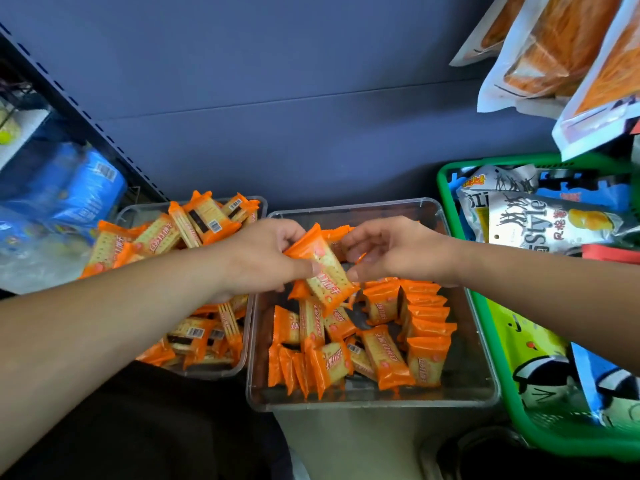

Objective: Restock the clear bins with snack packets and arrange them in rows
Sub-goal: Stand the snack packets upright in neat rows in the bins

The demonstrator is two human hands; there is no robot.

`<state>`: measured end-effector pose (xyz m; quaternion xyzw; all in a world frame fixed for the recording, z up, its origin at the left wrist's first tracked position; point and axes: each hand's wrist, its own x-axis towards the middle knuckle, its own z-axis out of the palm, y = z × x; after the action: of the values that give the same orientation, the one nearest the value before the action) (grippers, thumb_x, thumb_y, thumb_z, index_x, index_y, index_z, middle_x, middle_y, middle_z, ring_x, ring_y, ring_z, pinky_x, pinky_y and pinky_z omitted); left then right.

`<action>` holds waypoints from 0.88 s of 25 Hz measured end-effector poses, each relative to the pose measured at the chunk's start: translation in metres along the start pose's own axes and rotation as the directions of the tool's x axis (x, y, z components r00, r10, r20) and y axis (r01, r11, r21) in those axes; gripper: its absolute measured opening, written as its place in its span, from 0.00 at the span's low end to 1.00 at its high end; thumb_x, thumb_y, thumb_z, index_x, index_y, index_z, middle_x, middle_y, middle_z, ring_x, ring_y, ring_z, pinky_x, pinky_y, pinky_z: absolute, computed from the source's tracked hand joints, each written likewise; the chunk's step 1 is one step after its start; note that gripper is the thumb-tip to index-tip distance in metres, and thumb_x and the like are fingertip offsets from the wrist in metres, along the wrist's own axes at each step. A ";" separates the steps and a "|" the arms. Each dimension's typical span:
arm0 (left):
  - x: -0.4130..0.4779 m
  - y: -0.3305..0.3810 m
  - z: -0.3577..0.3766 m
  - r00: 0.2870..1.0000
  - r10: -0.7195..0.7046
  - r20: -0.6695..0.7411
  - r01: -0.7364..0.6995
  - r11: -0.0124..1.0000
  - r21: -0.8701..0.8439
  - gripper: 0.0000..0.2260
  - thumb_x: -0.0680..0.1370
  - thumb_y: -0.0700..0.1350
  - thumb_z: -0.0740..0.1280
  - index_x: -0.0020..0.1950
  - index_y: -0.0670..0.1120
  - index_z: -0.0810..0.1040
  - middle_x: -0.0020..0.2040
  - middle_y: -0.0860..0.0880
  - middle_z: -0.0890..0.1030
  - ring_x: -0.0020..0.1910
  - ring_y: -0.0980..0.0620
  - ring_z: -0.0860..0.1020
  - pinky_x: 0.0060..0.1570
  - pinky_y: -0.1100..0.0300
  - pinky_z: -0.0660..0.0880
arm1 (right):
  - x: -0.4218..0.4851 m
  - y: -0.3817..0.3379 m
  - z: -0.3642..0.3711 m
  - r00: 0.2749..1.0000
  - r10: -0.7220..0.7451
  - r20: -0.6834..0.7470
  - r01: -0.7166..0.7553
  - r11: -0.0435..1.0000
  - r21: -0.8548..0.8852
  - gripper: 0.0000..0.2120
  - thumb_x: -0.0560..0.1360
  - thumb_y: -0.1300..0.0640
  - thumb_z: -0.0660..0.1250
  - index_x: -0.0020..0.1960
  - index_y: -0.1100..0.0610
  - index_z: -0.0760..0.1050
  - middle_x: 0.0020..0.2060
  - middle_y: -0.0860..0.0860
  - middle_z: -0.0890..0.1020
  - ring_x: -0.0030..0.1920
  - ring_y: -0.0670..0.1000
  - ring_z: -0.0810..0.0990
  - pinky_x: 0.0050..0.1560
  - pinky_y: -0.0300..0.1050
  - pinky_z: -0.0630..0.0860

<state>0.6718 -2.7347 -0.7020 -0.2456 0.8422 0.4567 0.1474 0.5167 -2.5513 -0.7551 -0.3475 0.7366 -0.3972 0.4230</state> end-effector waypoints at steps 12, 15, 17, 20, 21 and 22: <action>0.021 0.011 -0.015 0.986 -0.073 0.153 0.107 0.968 -0.228 0.07 0.83 0.40 0.68 0.59 0.43 0.82 0.52 0.44 0.88 0.50 0.43 0.87 0.54 0.48 0.83 | 0.008 0.002 -0.024 0.953 0.198 0.231 -0.252 0.939 0.233 0.15 0.79 0.69 0.68 0.62 0.58 0.82 0.55 0.54 0.87 0.53 0.50 0.86 0.50 0.43 0.81; 0.022 0.007 -0.024 0.985 -0.094 0.144 0.135 0.942 -0.306 0.08 0.84 0.39 0.66 0.60 0.42 0.83 0.52 0.42 0.88 0.51 0.42 0.87 0.55 0.47 0.83 | 0.010 0.005 -0.035 0.954 0.234 0.187 -0.284 0.907 0.310 0.14 0.79 0.69 0.67 0.63 0.60 0.81 0.56 0.60 0.86 0.53 0.54 0.87 0.52 0.49 0.83; 0.023 0.004 -0.024 0.986 -0.095 0.133 0.134 0.937 -0.322 0.08 0.84 0.39 0.66 0.60 0.41 0.83 0.52 0.42 0.88 0.49 0.42 0.87 0.56 0.45 0.83 | 0.010 0.005 -0.042 0.953 0.249 0.175 -0.296 0.891 0.345 0.15 0.80 0.69 0.66 0.65 0.61 0.79 0.57 0.63 0.85 0.54 0.59 0.87 0.56 0.57 0.83; 0.027 0.001 -0.022 0.993 -0.097 0.073 0.114 0.948 -0.296 0.07 0.83 0.41 0.68 0.58 0.41 0.84 0.49 0.41 0.88 0.45 0.43 0.87 0.54 0.43 0.84 | 0.009 0.002 -0.046 0.954 0.240 0.182 -0.290 0.894 0.342 0.15 0.82 0.68 0.64 0.66 0.60 0.76 0.56 0.65 0.85 0.54 0.65 0.86 0.51 0.62 0.85; 0.027 0.001 -0.021 0.994 -0.093 0.054 0.104 0.954 -0.280 0.07 0.83 0.42 0.69 0.57 0.41 0.84 0.49 0.42 0.88 0.44 0.44 0.86 0.54 0.43 0.84 | 0.008 0.001 -0.047 0.956 0.235 0.176 -0.283 0.899 0.333 0.14 0.82 0.67 0.65 0.67 0.59 0.76 0.56 0.64 0.85 0.54 0.65 0.86 0.48 0.60 0.86; 0.027 0.001 -0.021 0.996 -0.084 0.040 0.092 0.960 -0.263 0.07 0.83 0.43 0.69 0.56 0.42 0.84 0.48 0.43 0.88 0.44 0.44 0.86 0.54 0.43 0.84 | 0.007 0.000 -0.047 0.960 0.228 0.162 -0.270 0.909 0.317 0.15 0.81 0.66 0.66 0.67 0.58 0.77 0.56 0.63 0.85 0.54 0.64 0.87 0.46 0.58 0.86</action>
<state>0.6476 -2.7592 -0.7028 -0.2939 0.7597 0.5616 0.1453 0.4716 -2.5437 -0.7426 -0.1967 0.6692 -0.4379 0.5671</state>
